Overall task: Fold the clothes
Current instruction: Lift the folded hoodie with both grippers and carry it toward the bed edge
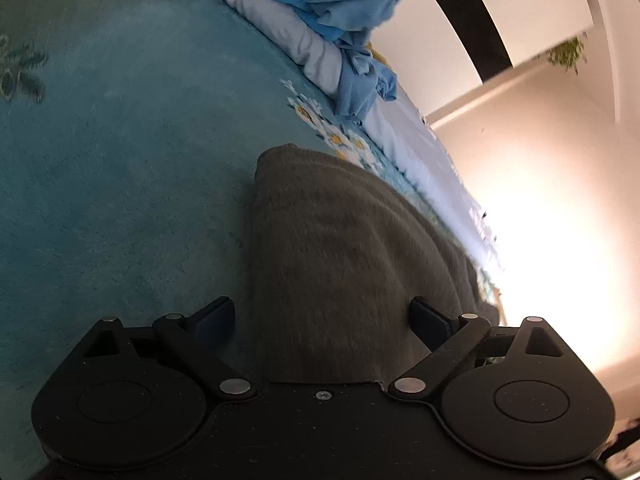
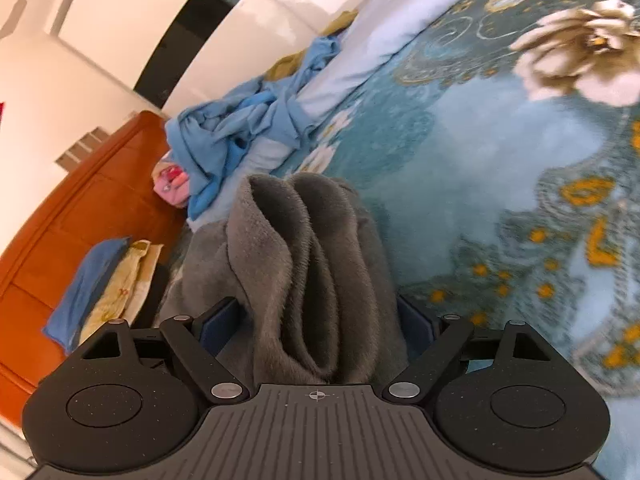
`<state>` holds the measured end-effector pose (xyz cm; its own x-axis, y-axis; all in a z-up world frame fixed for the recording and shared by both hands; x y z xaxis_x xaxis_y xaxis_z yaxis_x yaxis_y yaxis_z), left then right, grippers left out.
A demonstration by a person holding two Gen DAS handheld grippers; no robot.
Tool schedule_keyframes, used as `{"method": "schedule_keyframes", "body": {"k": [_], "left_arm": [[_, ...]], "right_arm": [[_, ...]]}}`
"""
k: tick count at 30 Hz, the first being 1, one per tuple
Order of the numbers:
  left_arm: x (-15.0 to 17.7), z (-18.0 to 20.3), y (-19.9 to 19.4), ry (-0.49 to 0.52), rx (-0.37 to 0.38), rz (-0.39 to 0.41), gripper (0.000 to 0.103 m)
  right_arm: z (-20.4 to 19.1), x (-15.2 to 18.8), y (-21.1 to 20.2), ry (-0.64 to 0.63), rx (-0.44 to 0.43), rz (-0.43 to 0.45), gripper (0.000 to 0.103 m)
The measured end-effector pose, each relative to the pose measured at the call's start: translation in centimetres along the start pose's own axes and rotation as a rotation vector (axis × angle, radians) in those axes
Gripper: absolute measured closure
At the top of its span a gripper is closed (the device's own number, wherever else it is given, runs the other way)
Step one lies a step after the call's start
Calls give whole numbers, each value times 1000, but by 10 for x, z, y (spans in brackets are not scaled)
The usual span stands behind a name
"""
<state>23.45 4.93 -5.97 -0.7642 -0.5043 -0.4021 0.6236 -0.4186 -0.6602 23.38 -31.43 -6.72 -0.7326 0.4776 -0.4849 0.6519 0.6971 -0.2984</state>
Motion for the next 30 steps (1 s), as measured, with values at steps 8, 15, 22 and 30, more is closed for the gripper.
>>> {"method": "schedule_keyframes", "body": {"k": [8, 15, 22, 30], "left_arm": [[12, 9, 4, 16, 14, -16, 51], [30, 28, -18, 126, 12, 36, 58], [56, 31, -36, 149, 23, 11, 58], [81, 60, -59, 295, 50, -11, 58]], "right_arm": [[-4, -2, 4, 39, -17, -13, 69], [-32, 6, -17, 0, -58, 13, 73], [-44, 27, -52, -18, -36, 13, 73], [-51, 46, -96, -18, -24, 67, 73]]}}
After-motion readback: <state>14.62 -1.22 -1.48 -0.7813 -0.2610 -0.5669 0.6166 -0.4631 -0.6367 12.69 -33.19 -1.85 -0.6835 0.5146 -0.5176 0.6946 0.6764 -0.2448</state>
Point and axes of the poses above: each gripper's, at about its wrist camera, not at the fingertips, and y roughly the way its jaws point, z to its right, x to its underside, the point moved 3 cm from there along y, roughly the way its jaws point, and after that the axes turned 12 degrees about -x, right-handed, at the moved point
